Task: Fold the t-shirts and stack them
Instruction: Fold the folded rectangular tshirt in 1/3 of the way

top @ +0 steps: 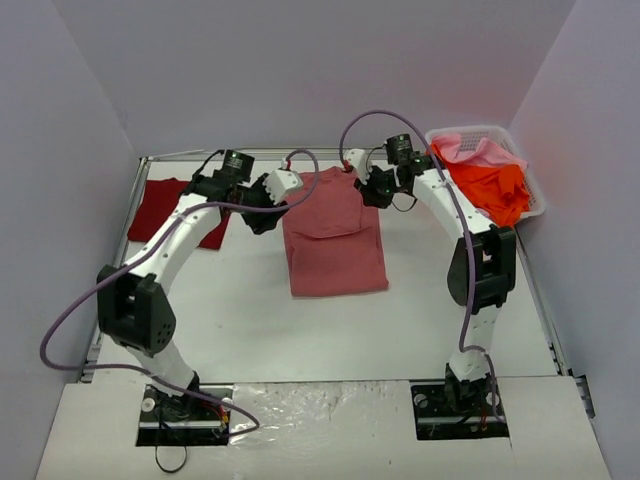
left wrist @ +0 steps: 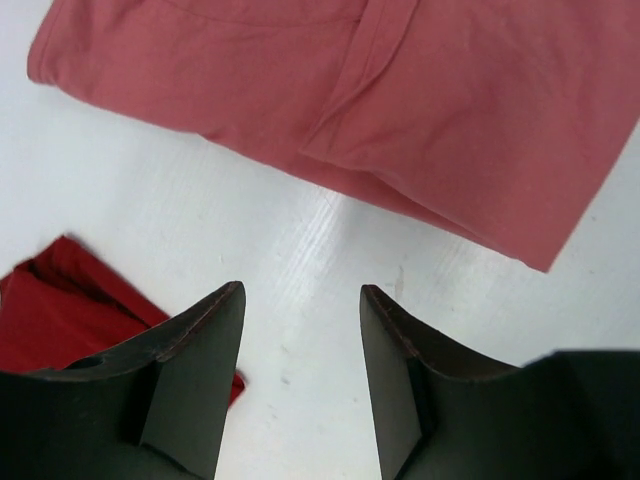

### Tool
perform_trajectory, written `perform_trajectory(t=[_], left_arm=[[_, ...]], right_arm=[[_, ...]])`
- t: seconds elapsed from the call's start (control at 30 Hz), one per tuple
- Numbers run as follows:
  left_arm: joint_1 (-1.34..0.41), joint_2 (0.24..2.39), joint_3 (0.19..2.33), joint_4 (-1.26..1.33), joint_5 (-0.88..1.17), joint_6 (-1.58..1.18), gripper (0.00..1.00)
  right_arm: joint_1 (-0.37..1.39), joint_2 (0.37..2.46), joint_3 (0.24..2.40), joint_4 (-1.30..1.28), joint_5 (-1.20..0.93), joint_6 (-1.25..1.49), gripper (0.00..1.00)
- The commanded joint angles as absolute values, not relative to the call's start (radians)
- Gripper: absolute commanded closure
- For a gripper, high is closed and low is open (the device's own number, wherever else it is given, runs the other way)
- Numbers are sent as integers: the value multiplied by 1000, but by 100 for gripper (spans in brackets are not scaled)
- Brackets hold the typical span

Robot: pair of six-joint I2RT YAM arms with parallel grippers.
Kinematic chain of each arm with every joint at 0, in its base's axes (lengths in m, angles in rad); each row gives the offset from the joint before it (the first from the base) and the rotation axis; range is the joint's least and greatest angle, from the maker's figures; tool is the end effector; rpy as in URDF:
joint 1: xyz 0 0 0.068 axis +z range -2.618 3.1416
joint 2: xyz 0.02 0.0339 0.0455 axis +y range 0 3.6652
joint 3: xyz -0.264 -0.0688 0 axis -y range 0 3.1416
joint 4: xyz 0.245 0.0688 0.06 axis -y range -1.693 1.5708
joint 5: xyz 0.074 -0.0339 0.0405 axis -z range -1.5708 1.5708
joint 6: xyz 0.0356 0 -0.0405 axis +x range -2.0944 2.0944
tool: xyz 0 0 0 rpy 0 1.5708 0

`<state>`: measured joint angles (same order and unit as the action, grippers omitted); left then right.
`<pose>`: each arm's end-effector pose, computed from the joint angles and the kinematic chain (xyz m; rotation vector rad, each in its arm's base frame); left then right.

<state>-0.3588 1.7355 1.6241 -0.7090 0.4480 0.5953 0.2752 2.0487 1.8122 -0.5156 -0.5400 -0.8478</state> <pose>0.3558 -0.1499 0.3287 1.2488 1.9632 -0.4166 0.4473 0.1453 0.2774 -1.3943 1.7207 0.3144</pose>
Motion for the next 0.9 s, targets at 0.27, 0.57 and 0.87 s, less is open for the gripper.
perform_trajectory(t=[0.27, 0.57, 0.87], left_arm=[[-230, 1519, 1320, -609, 451, 465, 52], [-198, 1451, 1209, -572, 436, 457, 52], [-192, 1430, 1175, -561, 440, 454, 52]], right_arm=[[460, 1913, 1577, -526, -566, -787, 100], [492, 2072, 1637, -526, -586, -788, 100], [491, 2198, 1741, -526, -584, -810, 100]])
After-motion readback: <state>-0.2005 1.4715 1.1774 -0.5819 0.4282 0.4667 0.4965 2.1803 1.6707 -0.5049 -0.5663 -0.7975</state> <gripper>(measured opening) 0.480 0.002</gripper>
